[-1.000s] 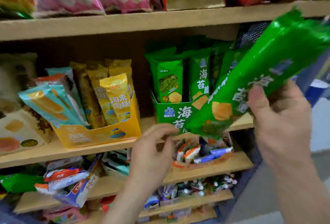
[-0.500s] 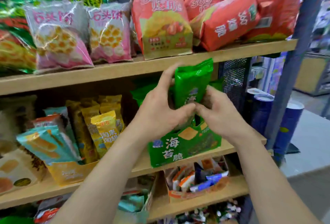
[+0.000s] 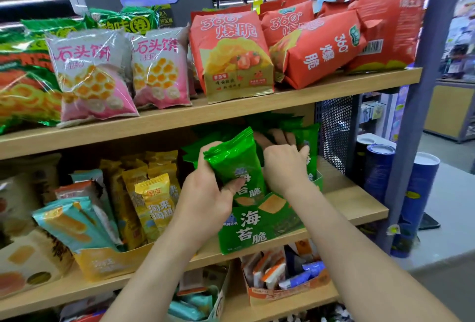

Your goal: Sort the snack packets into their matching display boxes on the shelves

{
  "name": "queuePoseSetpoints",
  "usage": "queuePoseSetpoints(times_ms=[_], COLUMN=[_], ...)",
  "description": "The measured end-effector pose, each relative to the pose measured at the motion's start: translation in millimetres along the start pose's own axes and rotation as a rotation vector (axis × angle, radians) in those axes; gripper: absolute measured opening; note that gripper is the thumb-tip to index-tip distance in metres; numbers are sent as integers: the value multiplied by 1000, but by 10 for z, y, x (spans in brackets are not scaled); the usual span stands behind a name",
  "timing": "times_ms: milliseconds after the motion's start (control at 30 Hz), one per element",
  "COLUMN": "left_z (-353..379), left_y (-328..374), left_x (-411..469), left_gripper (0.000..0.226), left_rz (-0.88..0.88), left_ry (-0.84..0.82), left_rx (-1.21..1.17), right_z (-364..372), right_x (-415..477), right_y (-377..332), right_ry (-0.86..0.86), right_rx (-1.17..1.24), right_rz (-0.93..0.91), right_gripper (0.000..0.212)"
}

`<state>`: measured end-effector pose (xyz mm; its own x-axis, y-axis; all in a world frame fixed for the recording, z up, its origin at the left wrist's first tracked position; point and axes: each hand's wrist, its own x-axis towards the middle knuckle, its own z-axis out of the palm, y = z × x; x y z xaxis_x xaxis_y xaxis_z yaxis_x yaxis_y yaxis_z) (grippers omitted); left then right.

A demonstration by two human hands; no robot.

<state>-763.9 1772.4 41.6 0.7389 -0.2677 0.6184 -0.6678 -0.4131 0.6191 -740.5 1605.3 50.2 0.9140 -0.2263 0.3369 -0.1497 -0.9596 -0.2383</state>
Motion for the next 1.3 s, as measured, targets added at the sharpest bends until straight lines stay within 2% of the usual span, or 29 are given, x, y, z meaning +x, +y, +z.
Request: queuePoseSetpoints(times_ms=[33,133,200,300,367,500,600,667,733,867,933,1033,1133,1233,1300], left_z=[2,-47,-102,-86,0,169,203,239,283,344,358,388,371,314,303], left_y=[-13,-21,15,106,145,86,5,-53,-67,-89,-103,-158,-190,-167,-147], left_x=[-13,-43,-31,25,83,226,300,363,415,482,500,446,335,302,306], left_gripper=[55,60,69,91,88,46,37,39,42,50,62,89,96,70,40], left_rz=[3,88,169,217,196,76,134,148,63,-28,-33,-60,-3,36,11], left_ry=[14,112,159,121,71,-8,102,156,156,50,-6,-57,-65,-101,-179], left_rx=[-14,-26,-17,109,201,325,429,502,569,844,952,939,944,999,1068], right_z=[25,65,101,227,281,263,255,258,271,311,331,369,411,393,383], right_x=[-7,-84,-174,-337,-419,-425,-396,-387,-379,-341,-320,-314,-338,-370,-400], right_y=[19,127,213,321,354,393,398,386,354,303,278,228,218,221,195], right_ry=[60,248,391,573,608,572,521,514,511,540,555,538,458,366,279], right_rx=[-10,68,176,222,187,115,111,129,163,189,163,108,59,37,39], right_rz=[14,32,-32,-92,-83,-80,-84,-86,-93,-124,-134,-142,-174,-163,-140], right_gripper=[29,52,60,63,63,63,66,68,69,63,58,55,57,50,45])
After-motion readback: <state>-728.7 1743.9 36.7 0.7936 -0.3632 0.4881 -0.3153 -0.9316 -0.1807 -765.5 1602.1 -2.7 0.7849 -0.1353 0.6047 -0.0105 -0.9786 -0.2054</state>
